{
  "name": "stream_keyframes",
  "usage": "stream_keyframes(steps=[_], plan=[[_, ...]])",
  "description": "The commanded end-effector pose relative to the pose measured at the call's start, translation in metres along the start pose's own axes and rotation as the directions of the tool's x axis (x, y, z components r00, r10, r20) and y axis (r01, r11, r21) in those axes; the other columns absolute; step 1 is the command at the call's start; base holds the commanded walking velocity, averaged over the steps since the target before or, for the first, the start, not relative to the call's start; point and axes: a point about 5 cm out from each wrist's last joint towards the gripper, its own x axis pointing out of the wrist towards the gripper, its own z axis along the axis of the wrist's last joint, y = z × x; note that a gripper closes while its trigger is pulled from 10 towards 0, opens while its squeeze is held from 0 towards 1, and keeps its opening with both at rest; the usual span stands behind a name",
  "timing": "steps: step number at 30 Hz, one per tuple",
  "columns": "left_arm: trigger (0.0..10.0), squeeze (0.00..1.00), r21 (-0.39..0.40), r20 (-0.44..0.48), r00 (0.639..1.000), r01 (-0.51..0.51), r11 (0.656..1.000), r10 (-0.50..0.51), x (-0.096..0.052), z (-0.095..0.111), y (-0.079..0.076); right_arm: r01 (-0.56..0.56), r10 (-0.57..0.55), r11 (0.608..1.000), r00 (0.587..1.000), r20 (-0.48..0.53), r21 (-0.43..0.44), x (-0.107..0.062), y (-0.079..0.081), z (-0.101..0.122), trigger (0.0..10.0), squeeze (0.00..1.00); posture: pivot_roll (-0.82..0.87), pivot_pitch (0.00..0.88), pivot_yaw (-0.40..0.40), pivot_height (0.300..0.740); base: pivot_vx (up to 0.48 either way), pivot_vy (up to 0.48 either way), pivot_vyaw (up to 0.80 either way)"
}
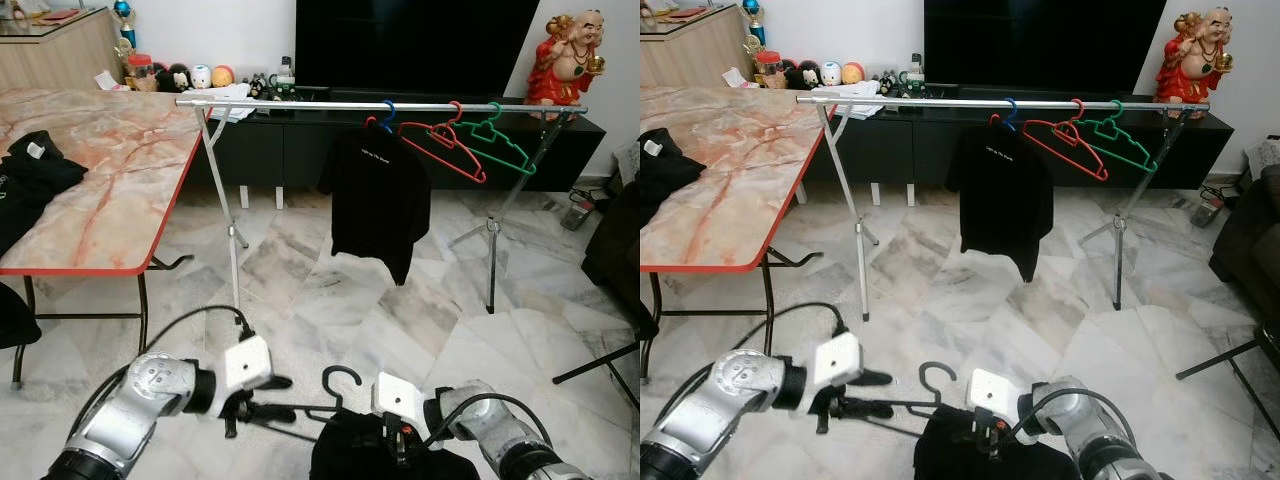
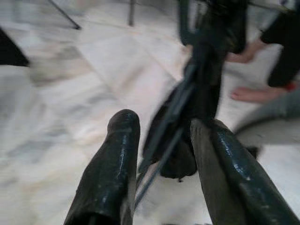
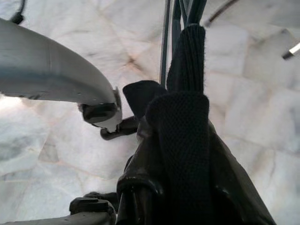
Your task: Hang hanger
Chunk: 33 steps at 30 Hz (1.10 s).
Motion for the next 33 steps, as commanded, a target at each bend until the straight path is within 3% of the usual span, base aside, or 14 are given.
stream_keyframes(steps=[1, 2, 6, 8, 10, 13, 14, 19, 22, 28, 33], plan=[[10.0, 1.00, -0.026, 0.033, 0.997, -0.069, 0.997, 0.070, -0.003, -0.001, 0.005, 0.081, -0.081, 0.996, 0.997, 0.006, 0.023, -0.006, -0.006, -0.003, 0.0, 0.00, 0.08, 0.039, -0.051, 0.740, 0.000, 0.000, 0.00], [10.0, 1.00, -0.055, 0.044, 0.991, -0.123, 0.991, 0.125, -0.007, -0.005, 0.006, 0.143, -0.144, 0.988, 0.989, 0.031, 0.050, -0.010, -0.011, -0.002, 0.0, 0.00, 0.08, 0.042, -0.051, 0.740, 0.000, 0.000, 0.00], [10.0, 1.00, -0.105, 0.069, 0.971, -0.223, 0.969, 0.230, -0.010, -0.011, 0.008, 0.210, -0.218, 0.974, 0.972, 0.089, 0.088, -0.015, -0.019, 0.005, 0.0, 0.00, 0.07, 0.047, -0.048, 0.740, 0.000, 0.000, 0.00], [10.0, 1.00, -0.168, 0.058, 0.931, -0.348, 0.922, 0.361, -0.011, -0.021, 0.013, 0.276, -0.283, 0.957, 0.955, 0.089, 0.088, -0.020, -0.025, 0.007, 0.0, 0.00, 0.07, 0.047, -0.049, 0.740, 0.000, 0.000, 0.00], [10.0, 1.00, -0.187, -0.024, 0.846, -0.528, 0.829, 0.533, -0.015, -0.043, 0.015, 0.334, -0.348, 0.935, 0.927, 0.140, 0.118, -0.025, -0.034, 0.017, 0.0, 0.00, 0.05, 0.049, -0.054, 0.740, 0.000, 0.000, 0.00], [10.0, 1.00, -0.196, -0.055, 0.821, -0.567, 0.800, 0.568, -0.014, -0.052, 0.010, 0.343, -0.357, 0.933, 0.920, 0.164, 0.109, -0.026, -0.036, 0.023, 0.0, 0.00, 0.05, 0.050, -0.058, 0.740, 0.000, 0.000, 0.00], [10.0, 0.00, -0.220, -0.082, 0.821, -0.568, 0.793, 0.565, -0.010, -0.060, 0.004, 0.338, -0.346, 0.938, 0.923, 0.171, 0.075, -0.026, -0.037, 0.028, 0.0, 0.00, 0.05, 0.050, -0.058, 0.740, 0.000, 0.000, 0.00], [10.0, 0.00, -0.249, -0.120, 0.847, -0.530, 0.811, 0.518, -0.004, -0.072, -0.007, 0.353, -0.352, 0.935, 0.915, 0.198, 0.030, -0.031, -0.043, 0.041, 0.0, 0.00, 0.05, 0.049, -0.062, 0.740, 0.000, 0.000, 0.00], [10.0, 0.00, -0.225, -0.156, 0.859, -0.512, 0.829, 0.488, 0.006, -0.084, -0.015, 0.349, -0.331, 0.937, 0.908, 0.258, -0.026, -0.037, -0.048, 0.063, 0.0, 0.00, 0.04, 0.044, -0.063, 0.740, 0.000, 0.000, 0.00], [10.0, 0.00, -0.241, -0.164, 0.856, -0.517, 0.821, 0.491, 0.018, -0.088, -0.016, 0.309, -0.262, 0.945, 0.912, 0.315, -0.109, -0.036, -0.044, 0.085, 0.0, 0.00, 0.03, 0.039, -0.065, 0.740, 0.000, 0.000, 0.00], [10.0, 0.00, -0.229, -0.170, 0.846, -0.533, 0.814, 0.506, 0.025, -0.088, -0.013, 0.304, -0.246, 0.945, 0.902, 0.355, -0.118, -0.035, -0.043, 0.099, 0.0, 0.00, 0.03, 0.036, -0.068, 0.740, 0.000, 0.000, 0.00]])
